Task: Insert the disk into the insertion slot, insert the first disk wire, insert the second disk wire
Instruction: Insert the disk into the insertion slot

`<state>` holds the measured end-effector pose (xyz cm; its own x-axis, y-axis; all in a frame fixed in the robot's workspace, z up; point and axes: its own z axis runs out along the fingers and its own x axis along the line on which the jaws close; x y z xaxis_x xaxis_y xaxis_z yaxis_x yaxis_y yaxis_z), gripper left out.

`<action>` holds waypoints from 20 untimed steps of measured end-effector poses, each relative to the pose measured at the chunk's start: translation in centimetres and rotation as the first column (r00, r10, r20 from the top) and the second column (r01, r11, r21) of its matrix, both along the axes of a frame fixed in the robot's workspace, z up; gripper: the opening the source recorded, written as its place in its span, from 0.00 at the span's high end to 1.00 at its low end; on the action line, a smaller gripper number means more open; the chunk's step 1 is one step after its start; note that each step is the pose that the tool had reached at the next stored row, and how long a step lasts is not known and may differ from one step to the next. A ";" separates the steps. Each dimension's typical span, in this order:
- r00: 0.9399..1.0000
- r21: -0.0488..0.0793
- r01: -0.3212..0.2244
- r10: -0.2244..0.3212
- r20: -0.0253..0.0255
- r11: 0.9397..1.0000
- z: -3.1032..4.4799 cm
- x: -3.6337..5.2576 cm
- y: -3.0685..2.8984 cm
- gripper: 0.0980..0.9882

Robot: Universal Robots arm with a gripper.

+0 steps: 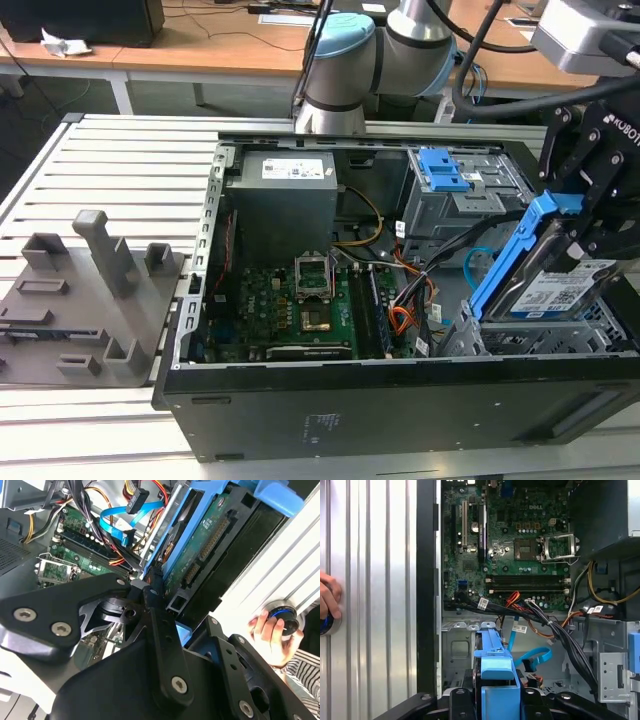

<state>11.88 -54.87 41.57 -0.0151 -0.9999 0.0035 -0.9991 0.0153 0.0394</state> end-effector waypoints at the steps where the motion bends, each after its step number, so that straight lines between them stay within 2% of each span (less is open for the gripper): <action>1: 1.000 0.000 0.000 0.000 0.000 1.000 -0.16 0.00 0.00 0.70; 15: 1.000 0.000 0.000 0.000 0.000 1.000 -1.60 0.00 0.00 0.70; 20: 1.000 0.000 0.000 0.000 0.000 1.000 -1.62 0.00 0.00 0.70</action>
<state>11.88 -54.88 39.95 -0.0151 -0.9999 0.0033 -0.9991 0.0152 0.0394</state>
